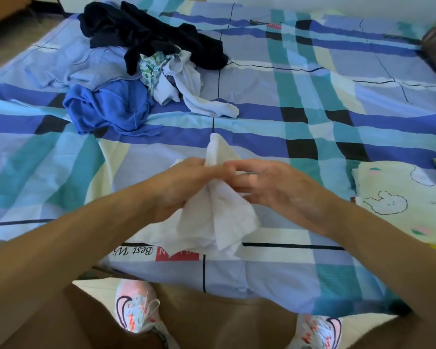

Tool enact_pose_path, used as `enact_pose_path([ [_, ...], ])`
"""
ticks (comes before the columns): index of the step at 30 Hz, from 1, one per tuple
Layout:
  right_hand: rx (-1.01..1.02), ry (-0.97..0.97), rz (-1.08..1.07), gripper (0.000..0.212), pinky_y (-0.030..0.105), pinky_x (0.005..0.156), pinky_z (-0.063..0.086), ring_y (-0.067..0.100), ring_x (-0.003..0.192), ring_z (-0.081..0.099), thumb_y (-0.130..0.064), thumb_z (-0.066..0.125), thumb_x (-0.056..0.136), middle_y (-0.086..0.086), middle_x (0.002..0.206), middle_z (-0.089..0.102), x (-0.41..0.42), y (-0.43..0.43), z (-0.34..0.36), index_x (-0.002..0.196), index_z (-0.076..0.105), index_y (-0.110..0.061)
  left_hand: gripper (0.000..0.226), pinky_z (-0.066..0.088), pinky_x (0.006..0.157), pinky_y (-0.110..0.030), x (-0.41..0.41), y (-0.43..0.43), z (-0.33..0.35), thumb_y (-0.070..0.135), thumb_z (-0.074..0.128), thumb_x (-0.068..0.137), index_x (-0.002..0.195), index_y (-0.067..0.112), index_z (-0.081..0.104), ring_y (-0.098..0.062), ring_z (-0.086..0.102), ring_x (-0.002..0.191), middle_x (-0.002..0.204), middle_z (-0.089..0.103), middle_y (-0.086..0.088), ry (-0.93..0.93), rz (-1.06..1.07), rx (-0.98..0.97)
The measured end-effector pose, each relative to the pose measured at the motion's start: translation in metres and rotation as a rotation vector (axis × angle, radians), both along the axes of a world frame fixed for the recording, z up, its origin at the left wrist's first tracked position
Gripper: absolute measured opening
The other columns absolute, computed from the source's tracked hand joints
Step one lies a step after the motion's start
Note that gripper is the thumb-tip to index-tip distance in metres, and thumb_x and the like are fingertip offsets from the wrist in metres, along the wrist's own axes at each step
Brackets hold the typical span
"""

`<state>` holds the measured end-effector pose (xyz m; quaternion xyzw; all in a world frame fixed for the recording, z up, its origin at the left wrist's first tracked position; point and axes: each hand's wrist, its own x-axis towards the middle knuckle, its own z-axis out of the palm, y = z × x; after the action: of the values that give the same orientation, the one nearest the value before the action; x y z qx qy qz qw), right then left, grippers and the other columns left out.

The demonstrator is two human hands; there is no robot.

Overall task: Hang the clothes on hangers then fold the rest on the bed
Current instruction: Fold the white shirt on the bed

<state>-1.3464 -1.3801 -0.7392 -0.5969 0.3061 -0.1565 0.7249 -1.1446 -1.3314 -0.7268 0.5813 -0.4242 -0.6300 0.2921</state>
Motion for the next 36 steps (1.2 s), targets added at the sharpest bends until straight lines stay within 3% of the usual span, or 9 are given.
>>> enact_pose_path([
  [5, -0.261, 0.115, -0.138, 0.025, 0.035, 0.086, 0.055, 0.014, 0.097, 0.07, -0.011, 0.071, 0.089, -0.001, 0.102, 0.075, 0.016, 0.006, -0.017, 0.113, 0.069, -0.017, 0.045, 0.055, 0.081, -0.042, 0.028, 0.003, -0.007, -0.015, 0.043, 0.085, 0.115, 0.01, 0.066, -0.031, 0.068, 0.094, 0.106, 0.072, -0.018, -0.198, 0.097, -0.039],
  [11, -0.596, 0.23, 0.177, 0.028, 0.029, 0.095, 0.049, 0.008, 0.108, 0.061, -0.024, 0.076, 0.088, -0.014, 0.112, 0.065, 0.022, 0.031, -0.032, 0.115, 0.072, -0.027, 0.062, 0.058, 0.088, -0.046, 0.051, 0.006, -0.023, 0.0, 0.051, 0.063, 0.121, 0.016, 0.062, -0.033, 0.068, 0.105, 0.111, 0.071, -0.014, -0.249, 0.2, -0.024],
  [15, -0.733, 0.303, 0.31, 0.041, 0.03, 0.11, 0.04, 0.003, 0.127, 0.05, -0.031, 0.075, 0.09, -0.018, 0.131, 0.056, 0.023, 0.041, -0.045, 0.129, 0.063, -0.031, 0.052, 0.055, 0.086, -0.042, 0.059, 0.004, -0.04, -0.002, 0.049, 0.087, 0.133, 0.023, 0.047, -0.027, 0.063, 0.104, 0.116, 0.064, -0.003, -0.542, 0.19, -0.105],
  [19, -0.749, 0.281, 0.258, 0.033, 0.032, 0.104, 0.045, 0.006, 0.12, 0.056, -0.031, 0.073, 0.092, -0.017, 0.122, 0.062, 0.024, 0.038, -0.043, 0.124, 0.066, -0.028, 0.073, 0.045, 0.096, -0.046, 0.054, 0.008, -0.045, 0.001, 0.054, 0.084, 0.152, 0.015, 0.032, -0.031, 0.047, 0.119, 0.134, 0.047, -0.009, -1.145, 0.003, -0.611],
  [22, -0.795, 0.207, 0.033, 0.011, 0.032, 0.084, 0.051, 0.011, 0.094, 0.063, -0.025, 0.067, 0.096, -0.012, 0.095, 0.067, 0.027, 0.037, -0.042, 0.102, 0.075, -0.021, 0.049, 0.042, 0.099, -0.046, 0.048, 0.01, -0.049, 0.015, 0.051, 0.093, 0.141, 0.014, 0.049, -0.029, 0.045, 0.127, 0.14, 0.048, -0.008, -1.037, -0.271, -0.951],
  [25, -0.838, 0.293, -0.144, 0.015, 0.037, 0.075, 0.05, 0.013, 0.08, 0.057, -0.036, 0.065, 0.091, -0.009, 0.085, 0.06, 0.028, 0.034, -0.052, 0.095, 0.073, -0.024, 0.065, 0.024, 0.12, -0.047, 0.045, 0.012, -0.065, 0.057, 0.03, 0.1, 0.154, 0.02, 0.032, -0.023, 0.017, 0.152, 0.163, 0.024, -0.005, -1.032, -0.608, -0.746],
  [28, -0.944, 0.595, -0.007, 0.057, 0.035, 0.084, 0.047, 0.013, 0.093, 0.05, -0.066, 0.056, 0.079, -0.009, 0.102, 0.046, 0.025, 0.031, -0.064, 0.125, 0.062, -0.032, 0.102, -0.011, 0.125, -0.045, 0.053, 0.018, -0.08, 0.087, 0.019, 0.085, 0.16, 0.026, -0.013, -0.014, -0.031, 0.149, 0.165, -0.026, 0.003, -1.202, -0.805, -0.591],
  [32, -1.022, 0.793, 0.106, 0.082, 0.037, 0.09, 0.043, 0.016, 0.101, 0.047, -0.084, 0.039, 0.069, -0.008, 0.107, 0.04, 0.023, 0.027, -0.066, 0.138, 0.051, -0.041, 0.132, -0.019, 0.121, -0.05, 0.059, 0.023, -0.085, 0.101, 0.032, 0.067, 0.154, 0.022, -0.028, -0.019, -0.039, 0.145, 0.159, -0.039, 0.003, -1.289, -0.81, -0.575],
  [36, -0.906, 0.765, 0.078, 0.082, 0.032, 0.088, 0.044, 0.015, 0.102, 0.046, -0.073, 0.066, 0.076, -0.005, 0.109, 0.04, 0.024, 0.021, -0.061, 0.147, 0.04, -0.043, 0.13, -0.009, 0.123, -0.056, 0.059, 0.018, -0.071, 0.103, 0.022, 0.058, 0.154, 0.031, -0.029, -0.016, -0.041, 0.144, 0.156, -0.043, 0.007, -1.246, -0.723, -0.369],
])
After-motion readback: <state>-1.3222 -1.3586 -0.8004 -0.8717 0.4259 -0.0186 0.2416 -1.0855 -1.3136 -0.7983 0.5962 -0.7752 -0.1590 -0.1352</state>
